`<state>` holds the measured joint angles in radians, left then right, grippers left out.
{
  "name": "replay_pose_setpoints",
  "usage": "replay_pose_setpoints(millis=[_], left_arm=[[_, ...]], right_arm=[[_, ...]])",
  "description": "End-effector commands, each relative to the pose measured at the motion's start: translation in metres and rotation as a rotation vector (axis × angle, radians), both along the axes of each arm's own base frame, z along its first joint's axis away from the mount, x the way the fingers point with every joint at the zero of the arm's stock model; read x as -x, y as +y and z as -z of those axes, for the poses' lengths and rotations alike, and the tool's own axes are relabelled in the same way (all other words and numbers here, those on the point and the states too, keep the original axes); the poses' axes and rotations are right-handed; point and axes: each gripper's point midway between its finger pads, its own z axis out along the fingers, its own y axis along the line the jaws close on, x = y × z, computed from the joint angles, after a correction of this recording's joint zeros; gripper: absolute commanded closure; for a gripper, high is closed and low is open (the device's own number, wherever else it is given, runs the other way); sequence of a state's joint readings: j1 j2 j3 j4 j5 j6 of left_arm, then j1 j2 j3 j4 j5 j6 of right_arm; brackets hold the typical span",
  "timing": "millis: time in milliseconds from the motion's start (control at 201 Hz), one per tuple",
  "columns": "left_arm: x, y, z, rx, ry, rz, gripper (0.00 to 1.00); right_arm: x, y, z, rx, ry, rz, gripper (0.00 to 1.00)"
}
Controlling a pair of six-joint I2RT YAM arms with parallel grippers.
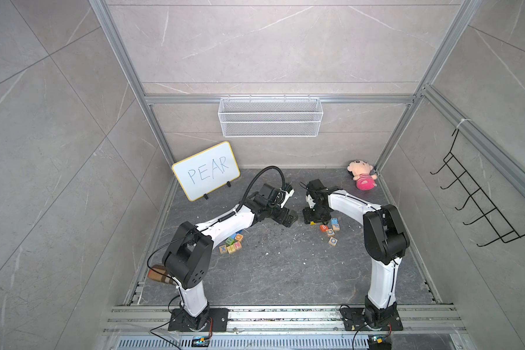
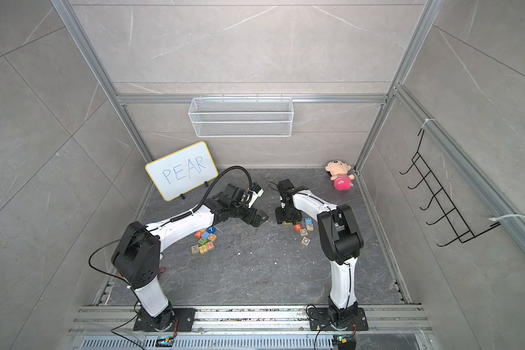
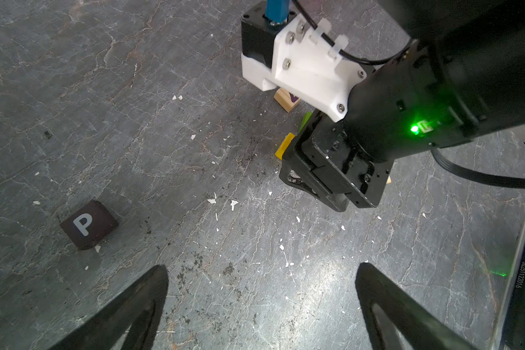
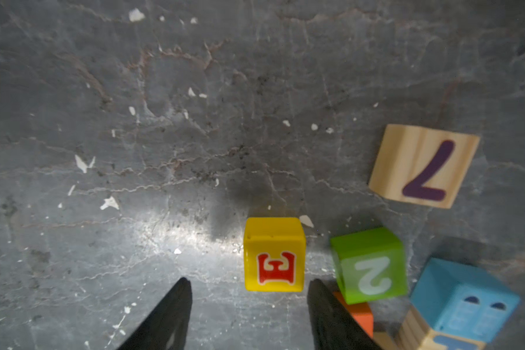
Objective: Spell the uppercase word “pear” with letter blocks
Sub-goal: Pick up the letter block from the center of the board.
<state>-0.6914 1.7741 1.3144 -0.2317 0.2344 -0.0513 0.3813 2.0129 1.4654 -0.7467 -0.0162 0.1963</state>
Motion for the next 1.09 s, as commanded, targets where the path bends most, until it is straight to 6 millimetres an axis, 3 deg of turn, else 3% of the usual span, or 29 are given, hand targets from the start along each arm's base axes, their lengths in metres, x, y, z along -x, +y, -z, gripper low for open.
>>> replay_pose_setpoints(millis=[0, 125, 319, 458, 747, 1086], left_arm=[[-0.002, -0.002, -0.013, 0.014, -0.053, 0.014, 0.00], [0.004, -0.007, -0.017, 0.055, -0.066, 0.058, 0.00], [0.003, -0.008, -0.005, 0.033, -0.044, 0.064, 0.00], [0.003, -0.008, -0.002, 0.030, -0.037, 0.062, 0.00], [0.003, -0.008, -0.003, 0.033, -0.036, 0.059, 0.00], [0.002, -0.012, 0.001, 0.032, -0.024, 0.069, 0.00]], right_arm=[[0.002, -0.005, 0.007, 0.037, 0.021, 0.018, 0.36], [0.003, -0.005, 0.015, 0.037, 0.029, 0.013, 0.39], [-0.001, -0.003, 0.017, 0.032, 0.024, 0.010, 0.40], [-0.002, -0.002, 0.016, 0.035, 0.025, 0.006, 0.50], [-0.003, -0.006, 0.029, 0.062, 0.043, 0.008, 0.47], [-0.006, -0.002, 0.024, 0.047, 0.037, 0.003, 0.58]])
